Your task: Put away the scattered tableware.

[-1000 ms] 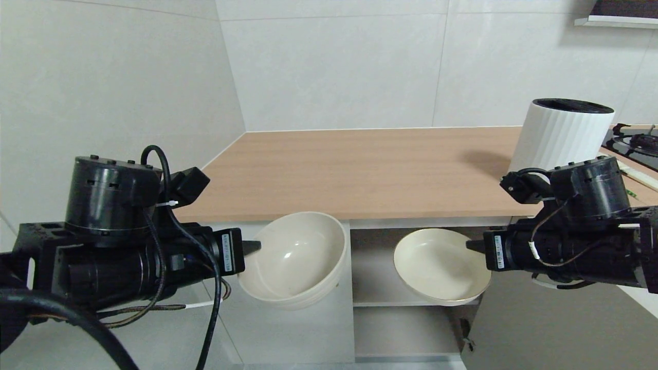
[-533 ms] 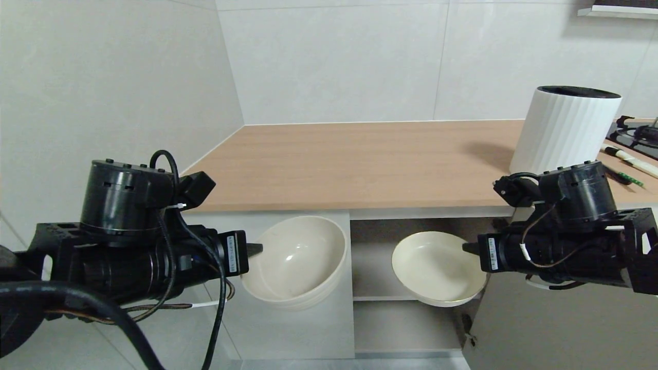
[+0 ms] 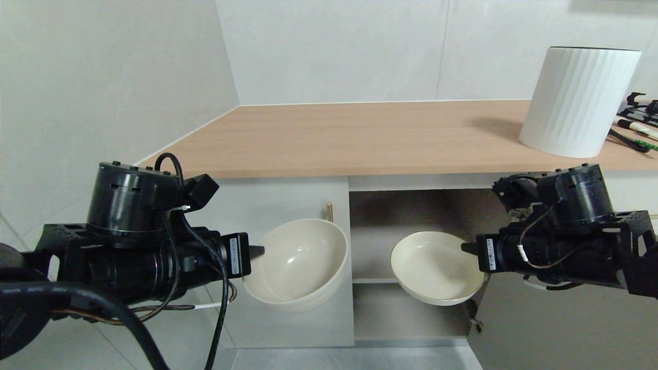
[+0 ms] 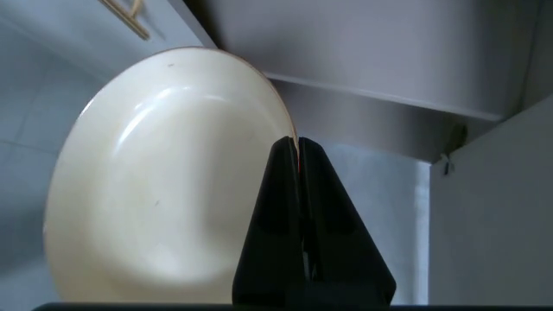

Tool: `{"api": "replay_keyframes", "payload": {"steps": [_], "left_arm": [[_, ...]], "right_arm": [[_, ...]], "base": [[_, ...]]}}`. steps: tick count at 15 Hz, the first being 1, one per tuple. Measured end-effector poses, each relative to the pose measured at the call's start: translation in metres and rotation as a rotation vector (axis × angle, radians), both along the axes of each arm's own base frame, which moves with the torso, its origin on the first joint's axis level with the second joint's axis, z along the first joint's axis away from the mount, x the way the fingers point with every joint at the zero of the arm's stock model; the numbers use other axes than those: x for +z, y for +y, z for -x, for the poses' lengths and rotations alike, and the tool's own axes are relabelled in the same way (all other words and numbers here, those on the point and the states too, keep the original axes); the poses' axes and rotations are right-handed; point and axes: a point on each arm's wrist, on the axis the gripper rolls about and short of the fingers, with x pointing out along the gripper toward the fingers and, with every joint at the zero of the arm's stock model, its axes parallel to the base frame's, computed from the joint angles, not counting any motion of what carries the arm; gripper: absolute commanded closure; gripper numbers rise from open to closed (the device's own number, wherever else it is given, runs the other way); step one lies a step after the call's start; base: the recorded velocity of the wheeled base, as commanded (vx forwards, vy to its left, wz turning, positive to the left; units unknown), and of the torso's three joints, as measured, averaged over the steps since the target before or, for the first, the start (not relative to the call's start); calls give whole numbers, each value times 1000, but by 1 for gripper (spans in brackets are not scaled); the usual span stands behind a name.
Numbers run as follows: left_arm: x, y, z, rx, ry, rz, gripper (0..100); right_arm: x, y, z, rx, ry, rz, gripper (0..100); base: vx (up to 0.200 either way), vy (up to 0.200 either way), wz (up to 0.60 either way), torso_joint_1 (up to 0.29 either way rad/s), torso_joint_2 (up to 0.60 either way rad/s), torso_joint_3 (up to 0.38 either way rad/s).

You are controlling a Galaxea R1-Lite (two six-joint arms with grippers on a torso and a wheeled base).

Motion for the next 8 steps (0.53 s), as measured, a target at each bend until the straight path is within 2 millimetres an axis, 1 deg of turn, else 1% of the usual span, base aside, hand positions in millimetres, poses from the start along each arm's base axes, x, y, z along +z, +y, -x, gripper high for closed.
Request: {"api": "replay_keyframes", "payload": {"steps": [2, 3, 6, 8], "left_arm": [[-1, 0, -1, 0, 3, -1, 100], [-1, 0, -1, 0, 7, -3, 100], [-2, -1, -1, 0, 7, -3, 100], [-2, -1, -2, 0, 9, -4, 100]], "right_arm": [[-2, 0, 0, 9, -5, 13, 100], [-4, 0, 0, 12, -2, 21, 100], [-5, 1, -2, 9, -24, 18, 100], [-8, 1, -2, 9, -27, 18, 100]], "base": [[0, 0, 0, -117, 447, 320], [0, 0, 0, -66, 286, 193], [0, 0, 0, -27, 98, 66], [0, 0, 0, 0, 0, 0]]}}
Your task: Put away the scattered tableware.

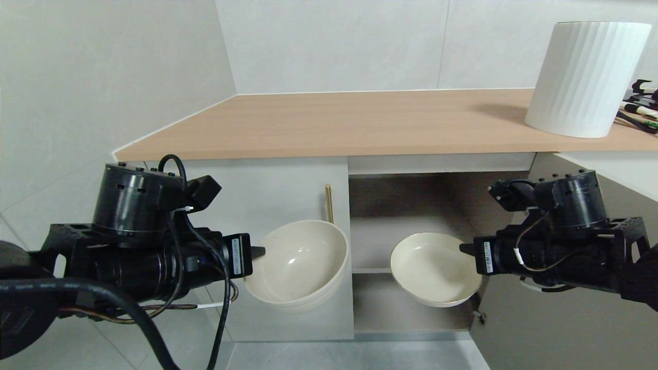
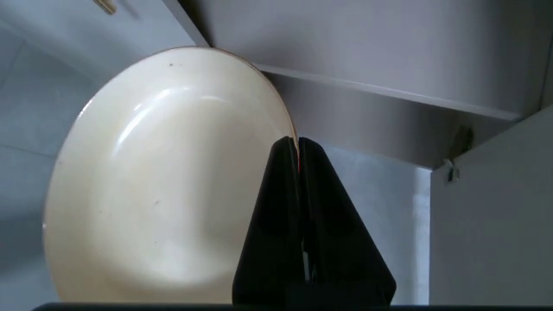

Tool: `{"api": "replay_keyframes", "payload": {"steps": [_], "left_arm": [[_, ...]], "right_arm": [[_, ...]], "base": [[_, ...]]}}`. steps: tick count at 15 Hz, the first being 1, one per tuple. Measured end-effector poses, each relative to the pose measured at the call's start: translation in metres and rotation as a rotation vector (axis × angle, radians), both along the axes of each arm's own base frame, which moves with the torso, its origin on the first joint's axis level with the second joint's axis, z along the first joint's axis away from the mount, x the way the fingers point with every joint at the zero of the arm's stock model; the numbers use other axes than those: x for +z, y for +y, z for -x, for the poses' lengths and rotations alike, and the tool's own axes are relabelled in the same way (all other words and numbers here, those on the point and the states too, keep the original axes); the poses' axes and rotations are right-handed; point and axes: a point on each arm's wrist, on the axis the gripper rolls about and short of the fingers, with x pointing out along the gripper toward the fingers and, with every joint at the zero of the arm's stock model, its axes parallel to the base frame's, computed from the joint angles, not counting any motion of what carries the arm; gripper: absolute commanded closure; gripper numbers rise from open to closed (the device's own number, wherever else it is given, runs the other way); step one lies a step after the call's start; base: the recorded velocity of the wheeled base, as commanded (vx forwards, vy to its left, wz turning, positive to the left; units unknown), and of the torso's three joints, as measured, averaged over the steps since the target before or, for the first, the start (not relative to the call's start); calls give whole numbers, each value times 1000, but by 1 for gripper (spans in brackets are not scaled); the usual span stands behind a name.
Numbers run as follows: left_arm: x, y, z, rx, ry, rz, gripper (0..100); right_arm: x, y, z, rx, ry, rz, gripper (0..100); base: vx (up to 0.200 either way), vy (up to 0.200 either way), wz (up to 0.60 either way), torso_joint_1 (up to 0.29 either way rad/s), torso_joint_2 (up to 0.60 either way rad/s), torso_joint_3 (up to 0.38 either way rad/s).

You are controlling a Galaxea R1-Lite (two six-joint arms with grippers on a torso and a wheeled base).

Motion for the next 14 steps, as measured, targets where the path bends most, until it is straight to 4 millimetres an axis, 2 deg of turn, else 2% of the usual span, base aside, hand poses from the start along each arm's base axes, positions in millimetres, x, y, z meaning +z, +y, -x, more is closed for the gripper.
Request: {"api": "replay_keyframes", "payload": {"steps": [4, 6, 8, 14], "left_arm": [[-1, 0, -1, 0, 3, -1, 100], [-1, -1, -1, -2, 5, -2, 100], [-2, -2, -1, -4, 8, -4, 100], [-5, -4, -2, -10, 19, -9, 100]], "right_arm": [[-7, 2, -3, 9, 6, 17, 100], [-15, 6, -12, 6, 0, 14, 100], [-31, 13, -29, -19, -8, 22, 100], [-84, 30, -99, -167, 31, 41, 100]], "base": [[0, 0, 0, 0, 0, 0], [0, 0, 0, 0, 0, 0], [0, 0, 0, 0, 0, 0], [0, 0, 0, 0, 0, 0]]}}
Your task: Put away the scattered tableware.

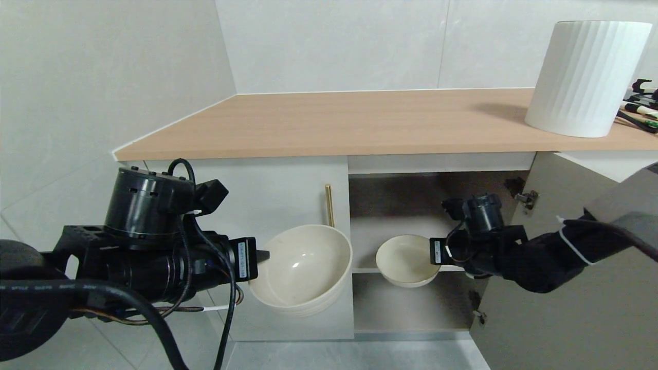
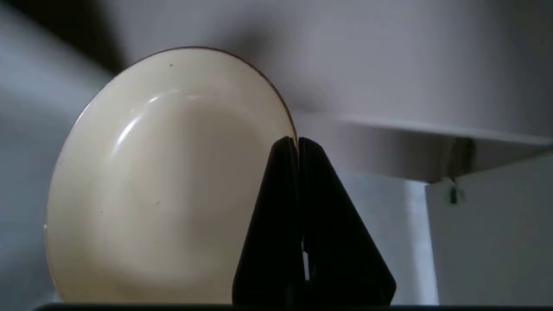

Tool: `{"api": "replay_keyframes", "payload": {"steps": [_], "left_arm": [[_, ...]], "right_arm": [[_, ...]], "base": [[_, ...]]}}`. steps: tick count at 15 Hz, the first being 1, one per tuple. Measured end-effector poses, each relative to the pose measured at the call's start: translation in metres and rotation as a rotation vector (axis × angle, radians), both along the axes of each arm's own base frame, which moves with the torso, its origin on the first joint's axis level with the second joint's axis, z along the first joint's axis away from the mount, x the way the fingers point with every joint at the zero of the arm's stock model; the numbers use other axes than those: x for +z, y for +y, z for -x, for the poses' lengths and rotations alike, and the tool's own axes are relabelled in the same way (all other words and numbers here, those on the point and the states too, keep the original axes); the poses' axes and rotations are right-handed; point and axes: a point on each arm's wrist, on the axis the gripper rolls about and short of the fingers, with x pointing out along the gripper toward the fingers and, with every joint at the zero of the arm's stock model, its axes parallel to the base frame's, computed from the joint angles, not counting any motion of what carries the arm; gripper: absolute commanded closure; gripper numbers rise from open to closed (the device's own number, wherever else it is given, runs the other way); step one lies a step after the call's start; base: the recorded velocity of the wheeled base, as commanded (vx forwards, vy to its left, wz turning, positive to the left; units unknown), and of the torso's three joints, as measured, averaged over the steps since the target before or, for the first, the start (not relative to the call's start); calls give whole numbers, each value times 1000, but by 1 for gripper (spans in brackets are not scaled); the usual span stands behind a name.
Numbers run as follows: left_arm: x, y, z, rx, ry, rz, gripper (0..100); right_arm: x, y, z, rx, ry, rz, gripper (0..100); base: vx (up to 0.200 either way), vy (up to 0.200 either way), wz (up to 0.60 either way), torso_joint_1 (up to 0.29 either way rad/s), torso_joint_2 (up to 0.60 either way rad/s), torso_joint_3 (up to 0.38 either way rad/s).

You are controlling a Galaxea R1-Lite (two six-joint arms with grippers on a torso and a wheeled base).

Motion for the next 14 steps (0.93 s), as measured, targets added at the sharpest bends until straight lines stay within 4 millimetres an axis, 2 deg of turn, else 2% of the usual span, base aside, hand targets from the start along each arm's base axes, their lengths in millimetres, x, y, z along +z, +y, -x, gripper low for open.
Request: {"api": "replay_keyframes", "payload": {"steps": [5, 10, 14], "left_arm": [[-1, 0, -1, -1, 4, -2, 100], [-3, -1, -1, -2, 10, -5, 100], [-4, -2, -2, -4, 16, -6, 100]], "right_arm": [[-47, 0, -57, -150, -7, 45, 100], [-80, -3, -88, -249, -16, 42, 100], [-98, -5, -105, -300, -34, 54, 100]], "base": [[0, 0, 0, 0, 0, 0], [0, 0, 0, 0, 0, 0], [0, 0, 0, 0, 0, 0]]}}
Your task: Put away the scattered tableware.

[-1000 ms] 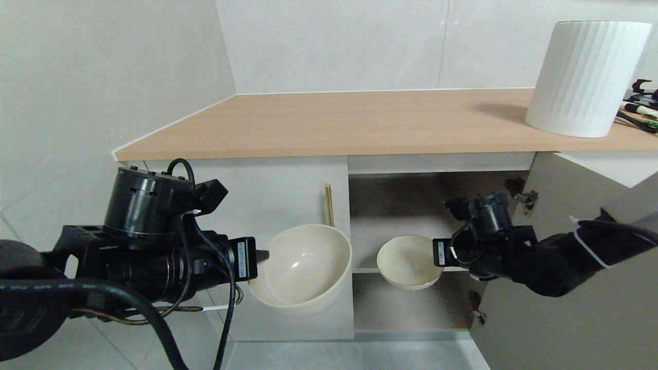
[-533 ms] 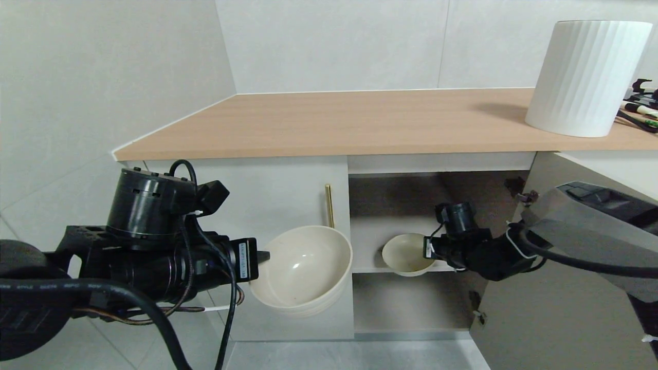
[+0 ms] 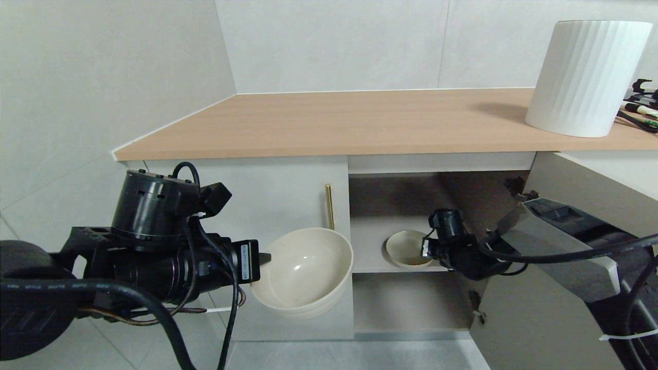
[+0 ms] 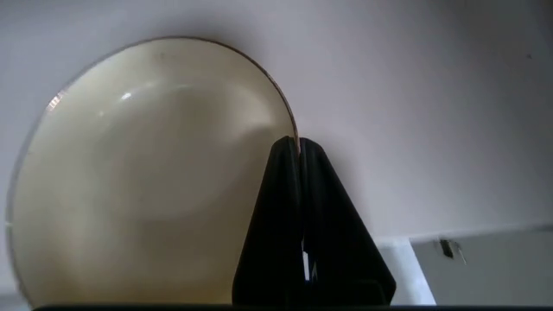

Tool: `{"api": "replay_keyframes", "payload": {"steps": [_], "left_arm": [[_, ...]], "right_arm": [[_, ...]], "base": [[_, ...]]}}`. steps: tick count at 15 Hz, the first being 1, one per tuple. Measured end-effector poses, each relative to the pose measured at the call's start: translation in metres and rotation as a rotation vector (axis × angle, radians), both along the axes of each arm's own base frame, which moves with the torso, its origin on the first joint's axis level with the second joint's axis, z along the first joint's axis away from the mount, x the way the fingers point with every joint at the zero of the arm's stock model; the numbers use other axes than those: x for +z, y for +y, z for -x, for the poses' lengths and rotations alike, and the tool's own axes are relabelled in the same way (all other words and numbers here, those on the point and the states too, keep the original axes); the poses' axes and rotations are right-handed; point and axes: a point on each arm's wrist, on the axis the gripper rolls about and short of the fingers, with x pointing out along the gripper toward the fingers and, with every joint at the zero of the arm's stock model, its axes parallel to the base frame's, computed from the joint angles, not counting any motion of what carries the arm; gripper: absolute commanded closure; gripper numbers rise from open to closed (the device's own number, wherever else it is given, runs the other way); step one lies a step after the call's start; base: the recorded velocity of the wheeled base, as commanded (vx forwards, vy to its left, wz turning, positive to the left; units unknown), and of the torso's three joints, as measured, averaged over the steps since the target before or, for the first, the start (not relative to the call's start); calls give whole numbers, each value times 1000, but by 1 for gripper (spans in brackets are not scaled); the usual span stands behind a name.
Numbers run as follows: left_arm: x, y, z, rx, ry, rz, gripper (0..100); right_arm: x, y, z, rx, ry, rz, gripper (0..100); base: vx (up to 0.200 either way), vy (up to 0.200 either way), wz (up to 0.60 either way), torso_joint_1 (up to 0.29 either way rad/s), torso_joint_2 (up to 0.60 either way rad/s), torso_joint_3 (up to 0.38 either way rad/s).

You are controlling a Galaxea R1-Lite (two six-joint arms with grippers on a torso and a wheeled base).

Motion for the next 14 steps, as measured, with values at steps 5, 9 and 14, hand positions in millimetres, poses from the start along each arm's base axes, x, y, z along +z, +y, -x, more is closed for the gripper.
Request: {"api": "replay_keyframes", "payload": {"steps": [5, 9, 14], "left_arm": [[-1, -2, 0, -7, 5, -2, 100], [-3, -3, -1, -9, 11, -4, 100], [-5, -4, -2, -11, 19, -8, 100]], "right_arm": [[-7, -6, -13, -62, -29, -32, 100], [-7, -7, -15, -69, -34, -31, 0], [0, -8, -17, -98, -60, -67, 0]], "base": [[0, 0, 0, 0, 0, 0], [0, 0, 0, 0, 0, 0], [0, 0, 0, 0, 0, 0]]}}
